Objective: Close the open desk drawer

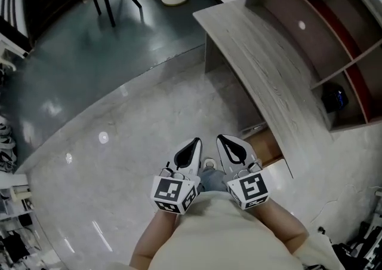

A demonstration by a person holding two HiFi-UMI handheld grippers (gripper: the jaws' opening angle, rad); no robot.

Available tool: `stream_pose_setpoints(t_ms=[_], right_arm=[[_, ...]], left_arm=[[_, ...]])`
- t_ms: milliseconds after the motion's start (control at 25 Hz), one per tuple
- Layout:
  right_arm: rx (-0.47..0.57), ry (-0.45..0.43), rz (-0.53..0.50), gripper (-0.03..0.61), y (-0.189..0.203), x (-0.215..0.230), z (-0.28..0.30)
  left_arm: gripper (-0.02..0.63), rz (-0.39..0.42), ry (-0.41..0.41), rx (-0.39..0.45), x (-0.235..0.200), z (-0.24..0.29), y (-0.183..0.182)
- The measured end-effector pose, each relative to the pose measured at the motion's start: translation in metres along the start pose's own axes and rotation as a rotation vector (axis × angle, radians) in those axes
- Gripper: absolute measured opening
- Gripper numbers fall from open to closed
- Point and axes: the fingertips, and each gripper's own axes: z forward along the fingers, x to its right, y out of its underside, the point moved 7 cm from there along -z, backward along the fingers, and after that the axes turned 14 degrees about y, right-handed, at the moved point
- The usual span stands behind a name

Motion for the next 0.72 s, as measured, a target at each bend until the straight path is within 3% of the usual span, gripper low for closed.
stream_pose_setpoints(t_ms=[720], right_arm=[[-0.079, 0.455, 0.146, 0.003, 0.035, 0.004, -0.027]], left_arm=[[0.006, 0.078, 0.413, -0.234, -0.016, 0.045, 0.012]])
